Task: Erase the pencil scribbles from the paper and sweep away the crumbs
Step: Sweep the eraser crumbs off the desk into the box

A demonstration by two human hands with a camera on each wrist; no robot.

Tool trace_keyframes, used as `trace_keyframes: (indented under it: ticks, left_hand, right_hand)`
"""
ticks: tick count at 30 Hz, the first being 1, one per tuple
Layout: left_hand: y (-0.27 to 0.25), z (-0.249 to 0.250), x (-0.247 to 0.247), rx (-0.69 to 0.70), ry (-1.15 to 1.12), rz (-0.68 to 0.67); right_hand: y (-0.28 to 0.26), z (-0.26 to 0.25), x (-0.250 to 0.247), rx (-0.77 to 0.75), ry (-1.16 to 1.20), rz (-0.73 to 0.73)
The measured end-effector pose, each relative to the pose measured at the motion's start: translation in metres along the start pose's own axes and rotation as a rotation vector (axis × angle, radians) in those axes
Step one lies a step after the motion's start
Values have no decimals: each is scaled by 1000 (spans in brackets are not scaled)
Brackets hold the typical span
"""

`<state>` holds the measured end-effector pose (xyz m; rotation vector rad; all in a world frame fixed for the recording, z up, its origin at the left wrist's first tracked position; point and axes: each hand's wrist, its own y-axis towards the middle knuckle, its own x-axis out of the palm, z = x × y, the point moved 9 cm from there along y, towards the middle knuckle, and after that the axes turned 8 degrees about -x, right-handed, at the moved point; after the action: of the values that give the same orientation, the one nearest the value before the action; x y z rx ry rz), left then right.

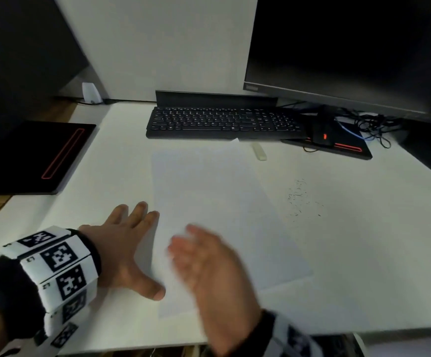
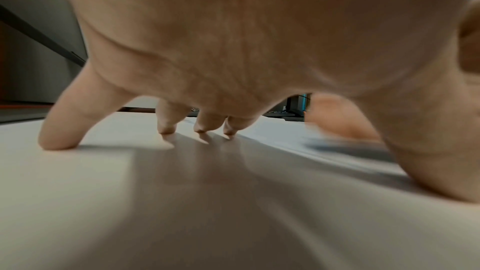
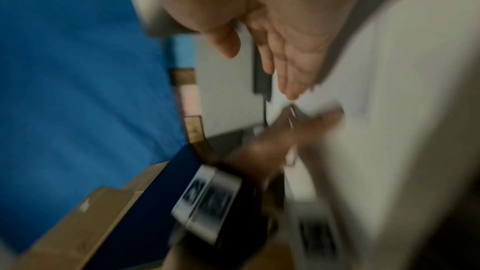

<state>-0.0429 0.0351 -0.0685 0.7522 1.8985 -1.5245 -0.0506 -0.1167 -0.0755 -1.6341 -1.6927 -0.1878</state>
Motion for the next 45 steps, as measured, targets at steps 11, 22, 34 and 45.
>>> trace_keyframes:
  ticks: [11,22,34,45]
  left_hand:
    - [-3,-2,0,-6,-9,2]
    - [-7,-1,-3,-9,-6,7]
    - [-1,-1,2,23,7,-9]
    - [4,-6,6,10,-2,-16]
  right_hand:
    - [39,-139,-100,-394,49,400]
    - [77,-38,-15,50,127,-2]
    - [115,8,117,193,-160,-301]
    - [116,-127,-58,-323,146,382]
